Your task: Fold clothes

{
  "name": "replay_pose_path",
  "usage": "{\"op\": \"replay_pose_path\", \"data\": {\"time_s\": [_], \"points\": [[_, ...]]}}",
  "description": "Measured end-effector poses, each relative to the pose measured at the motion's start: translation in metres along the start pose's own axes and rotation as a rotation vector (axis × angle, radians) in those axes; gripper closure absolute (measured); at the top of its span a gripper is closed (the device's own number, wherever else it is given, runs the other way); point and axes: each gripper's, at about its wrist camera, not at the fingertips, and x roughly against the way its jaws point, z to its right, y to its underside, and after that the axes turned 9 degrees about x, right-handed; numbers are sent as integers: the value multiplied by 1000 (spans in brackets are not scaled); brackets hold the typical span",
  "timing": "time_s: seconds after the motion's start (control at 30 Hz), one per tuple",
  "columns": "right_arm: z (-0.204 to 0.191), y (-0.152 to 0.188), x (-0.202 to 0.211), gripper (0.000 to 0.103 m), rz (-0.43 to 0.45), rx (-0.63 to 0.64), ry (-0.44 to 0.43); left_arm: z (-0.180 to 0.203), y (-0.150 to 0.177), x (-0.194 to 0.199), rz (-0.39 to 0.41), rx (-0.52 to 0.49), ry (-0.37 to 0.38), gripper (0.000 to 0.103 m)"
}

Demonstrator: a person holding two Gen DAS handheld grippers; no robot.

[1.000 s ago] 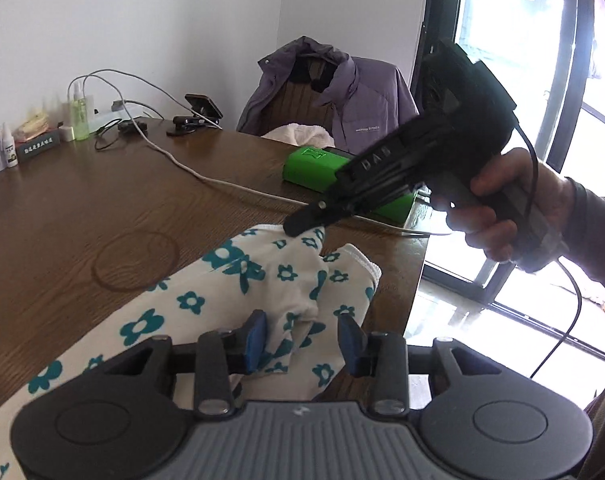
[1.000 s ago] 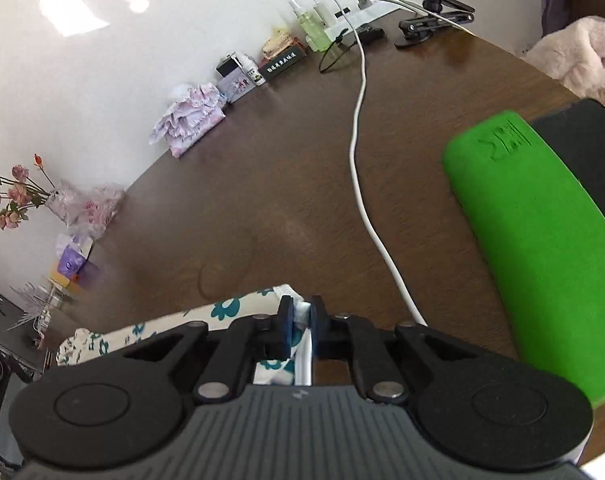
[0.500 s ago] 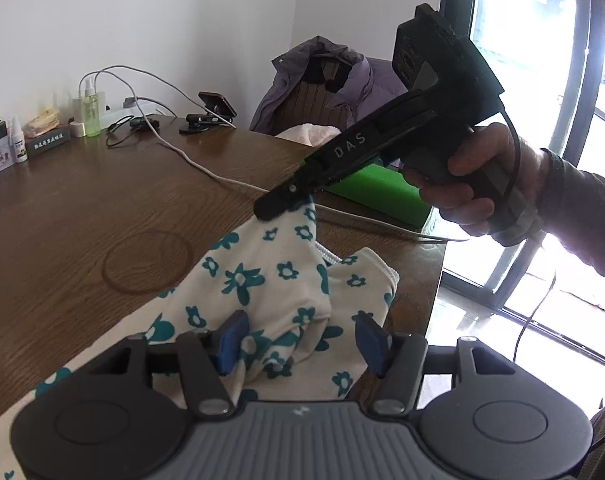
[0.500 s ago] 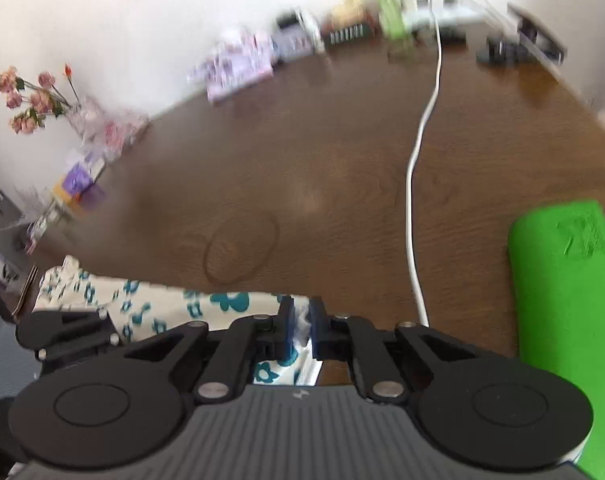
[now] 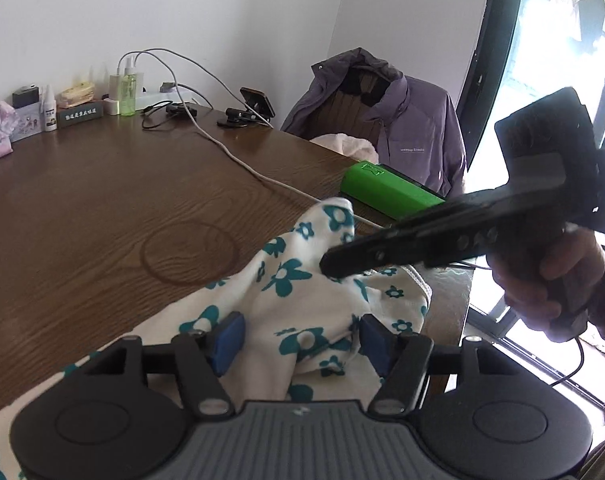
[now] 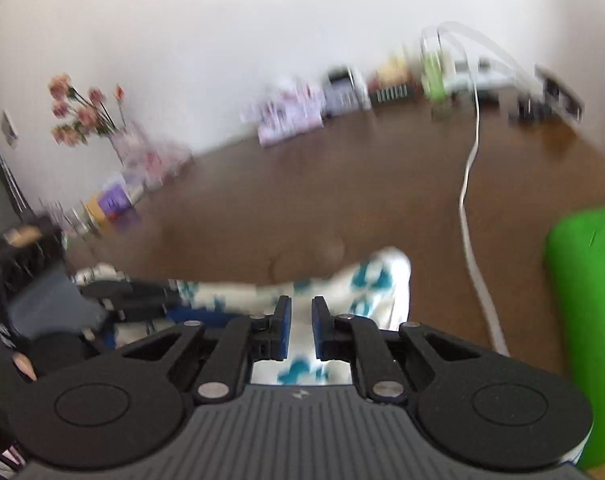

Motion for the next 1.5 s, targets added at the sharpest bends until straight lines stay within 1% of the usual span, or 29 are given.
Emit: {"op": "replay_pose_path", "data": {"time_s": [0.1, 0.17, 0.2, 0.23, 0.3, 0.33, 0.4, 0.43, 0.5, 0.53, 0.57, 0.63, 0.7, 0.73, 0.77, 0.83, 0.87, 0.93, 0.97, 1.0, 1.07, 1.1, 1.17, 1.2, 1.27, 1.33, 1.37, 1.43, 1.5], "points": [[1, 3, 5, 91, 16, -52, 18, -1, 3, 24, 37, -46, -70, 38], [-4, -3, 14, 84, 49, -30, 41, -9, 5, 38, 48, -57, -124, 33], [-9, -5, 18, 77, 72, -10, 29, -15, 5, 44, 48, -52, -152, 33], [-14, -7, 21, 72, 95, 11, 14, -25, 4, 49, 46, -33, -177, 33], [-26, -9, 18, 72, 111, 57, -23, -43, -2, 57, 48, 37, -199, 34], [-33, -9, 14, 72, 100, 80, -22, -52, -7, 59, 47, 83, -202, 36], [-45, -4, 4, 72, 76, 112, 10, -60, -14, 52, 27, 97, -197, 42], [-47, -1, 0, 72, 67, 115, 19, -62, -18, 47, 15, 93, -193, 52], [-48, 4, -2, 72, 67, 98, 34, -62, -21, 35, -20, 49, -188, 66], [-48, 7, -3, 72, 67, 89, 42, -61, -20, 30, -37, 33, -203, 86], [-48, 10, -3, 72, 63, 77, 51, -60, -19, 24, -52, 23, -228, 101], [-47, 16, -3, 71, 61, 57, 65, -62, -17, 22, -40, 19, -286, 101], [-48, 21, -2, 71, 71, 42, 72, -71, -16, 31, -7, 58, -344, 101], [-49, 22, -1, 71, 74, 41, 76, -79, -17, 42, 23, 89, -351, 100], [-50, 22, -1, 71, 73, 46, 83, -88, -16, 60, 47, 119, -365, 94], [-53, 22, -1, 68, 70, 52, 91, -106, -12, 104, 88, 177, -406, 87], [-54, 22, -1, 66, 69, 54, 90, -114, -8, 126, 103, 199, -447, 68], [-56, 22, -1, 64, 69, 63, 94, -127, 8, 162, 99, 235, -571, 41], [-58, 20, 2, 64, 76, 59, 98, -132, 17, 174, 84, 268, -618, 41], [-59, 17, 6, 64, 100, 54, 84, -136, 26, 182, 67, 306, -634, 41], [-62, 12, 14, 64, 151, 45, 52, -140, 39, 185, 44, 342, -611, 41], [-65, 9, 14, 64, 153, 49, 37, -141, 43, 181, 29, 339, -604, 41], [-73, 4, 3, 64, 124, 70, 25, -144, 47, 169, -1, 327, -627, 41], [-79, 4, -4, 64, 98, 97, 33, -144, 48, 163, -10, 316, -650, 42], [-91, 5, -15, 62, 60, 154, 58, -143, 52, 155, -11, 283, -684, 81], [-101, 9, -21, 61, 51, 194, 84, -143, 56, 156, 37, 307, -684, 93], [-104, 12, -23, 61, 52, 203, 92, -144, 57, 160, 77, 345, -683, 95], [-105, 14, -20, 61, 76, 181, 97, -144, 59, 166, 150, 383, -691, 96], [-103, 16, -19, 61, 86, 164, 102, -146, 63, 164, 160, 374, -703, 96]]}}
